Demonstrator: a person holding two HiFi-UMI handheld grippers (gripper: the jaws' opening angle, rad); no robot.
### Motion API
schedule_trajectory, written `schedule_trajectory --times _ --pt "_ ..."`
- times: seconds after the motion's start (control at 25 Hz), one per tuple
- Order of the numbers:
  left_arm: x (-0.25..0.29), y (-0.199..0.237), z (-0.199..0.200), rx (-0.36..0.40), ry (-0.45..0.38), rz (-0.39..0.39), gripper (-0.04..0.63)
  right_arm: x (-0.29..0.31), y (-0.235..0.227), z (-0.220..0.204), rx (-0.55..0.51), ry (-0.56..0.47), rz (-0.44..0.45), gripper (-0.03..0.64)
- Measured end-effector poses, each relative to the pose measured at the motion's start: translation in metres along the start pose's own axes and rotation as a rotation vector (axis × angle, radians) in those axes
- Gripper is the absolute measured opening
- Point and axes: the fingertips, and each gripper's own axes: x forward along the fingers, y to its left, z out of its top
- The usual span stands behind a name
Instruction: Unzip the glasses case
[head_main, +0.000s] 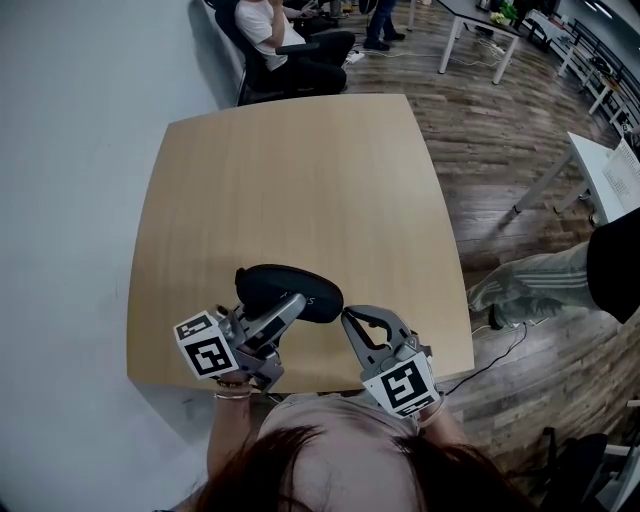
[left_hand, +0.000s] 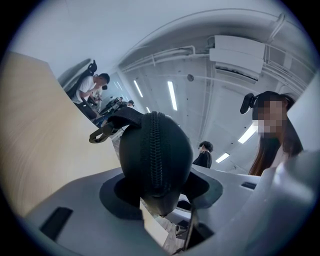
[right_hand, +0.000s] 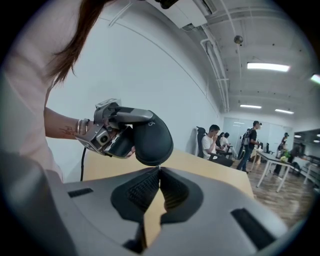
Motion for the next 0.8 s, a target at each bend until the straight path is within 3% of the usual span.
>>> schedule_trajectory --times 0.8 --pt "-0.0005 0.0047 -0.0081 0.004 0.083 0.02 0.224 0.0044 -0.0075 -0.004 -0.017 0.003 -0.017 0.018"
